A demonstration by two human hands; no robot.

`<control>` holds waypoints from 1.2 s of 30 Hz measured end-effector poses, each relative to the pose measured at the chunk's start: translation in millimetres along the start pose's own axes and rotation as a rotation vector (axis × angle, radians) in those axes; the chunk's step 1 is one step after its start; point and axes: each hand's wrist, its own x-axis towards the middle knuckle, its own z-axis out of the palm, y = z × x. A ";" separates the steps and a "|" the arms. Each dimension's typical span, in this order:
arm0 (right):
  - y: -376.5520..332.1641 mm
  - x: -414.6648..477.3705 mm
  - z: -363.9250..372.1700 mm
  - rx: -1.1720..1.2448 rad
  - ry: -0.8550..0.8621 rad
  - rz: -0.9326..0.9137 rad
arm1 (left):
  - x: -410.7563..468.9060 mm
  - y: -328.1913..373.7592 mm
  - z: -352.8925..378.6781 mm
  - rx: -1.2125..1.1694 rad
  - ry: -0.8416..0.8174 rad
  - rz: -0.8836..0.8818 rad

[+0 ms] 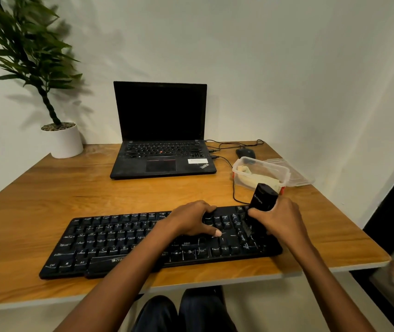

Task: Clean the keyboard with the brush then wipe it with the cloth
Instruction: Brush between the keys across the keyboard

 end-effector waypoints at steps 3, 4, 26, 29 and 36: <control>-5.8 -0.9 5.2 -0.050 0.070 -0.056 | 0.3 -0.3 0.5 -0.002 -0.001 -0.005; -6.7 -3.0 7.3 -0.064 0.089 -0.070 | 0.1 -0.3 0.9 -0.003 0.000 -0.005; -2.1 -19.3 -12.4 0.081 0.016 -0.027 | -2.8 0.7 0.1 -0.001 0.000 0.007; -4.5 -25.3 -5.7 0.021 0.070 -0.081 | -3.0 0.3 0.4 -0.002 0.001 0.007; -4.1 -25.9 -4.9 -0.001 0.067 -0.048 | -2.9 0.8 0.0 -0.013 0.002 0.001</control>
